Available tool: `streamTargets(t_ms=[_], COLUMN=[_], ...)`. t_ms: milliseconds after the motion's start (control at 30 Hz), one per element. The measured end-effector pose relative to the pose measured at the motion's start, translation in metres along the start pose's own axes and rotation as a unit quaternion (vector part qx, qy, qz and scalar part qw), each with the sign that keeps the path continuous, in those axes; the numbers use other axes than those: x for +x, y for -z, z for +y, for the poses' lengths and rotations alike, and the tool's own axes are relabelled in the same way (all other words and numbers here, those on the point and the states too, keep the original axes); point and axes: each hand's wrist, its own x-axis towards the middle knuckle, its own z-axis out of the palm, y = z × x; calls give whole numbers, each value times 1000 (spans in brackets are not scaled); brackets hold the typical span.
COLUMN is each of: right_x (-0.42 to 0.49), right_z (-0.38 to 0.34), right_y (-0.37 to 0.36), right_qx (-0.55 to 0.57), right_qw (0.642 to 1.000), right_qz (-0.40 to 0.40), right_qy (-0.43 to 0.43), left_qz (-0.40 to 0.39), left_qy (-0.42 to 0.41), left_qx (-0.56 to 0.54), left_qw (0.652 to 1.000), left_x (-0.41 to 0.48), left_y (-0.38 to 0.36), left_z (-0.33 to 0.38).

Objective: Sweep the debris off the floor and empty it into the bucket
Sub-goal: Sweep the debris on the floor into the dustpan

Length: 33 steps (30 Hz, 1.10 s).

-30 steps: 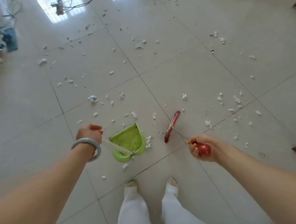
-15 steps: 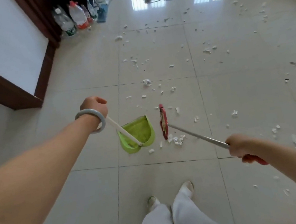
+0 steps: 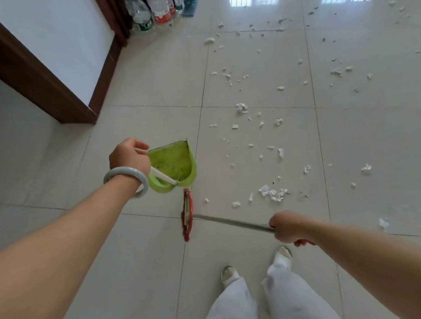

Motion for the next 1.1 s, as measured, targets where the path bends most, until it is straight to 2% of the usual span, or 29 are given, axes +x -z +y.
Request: streamTargets(t_ms=[200, 500, 733, 967, 1100], right_x=[9, 4, -10, -4, 19], right_z=[6, 137, 207, 213, 183], right_y=[-6, 43, 90, 147, 170], right_qx=[-67, -109, -108, -87, -79], right_qw=[998, 983, 975, 980, 985], right_qz=[17, 65, 62, 105, 126], right_qy=[-12, -133, -186, -145, -89], left_qz=[14, -14, -25, -7, 22], left_qy=[40, 89, 121, 145, 163], left_qx=[-2, -9, 0, 0, -17], left_qw=[999, 996, 992, 989, 986], left_x=[0, 1, 7, 23, 35], left_y=[-5, -52, -79, -86, -81], left_z=[-14, 14, 50, 73, 70])
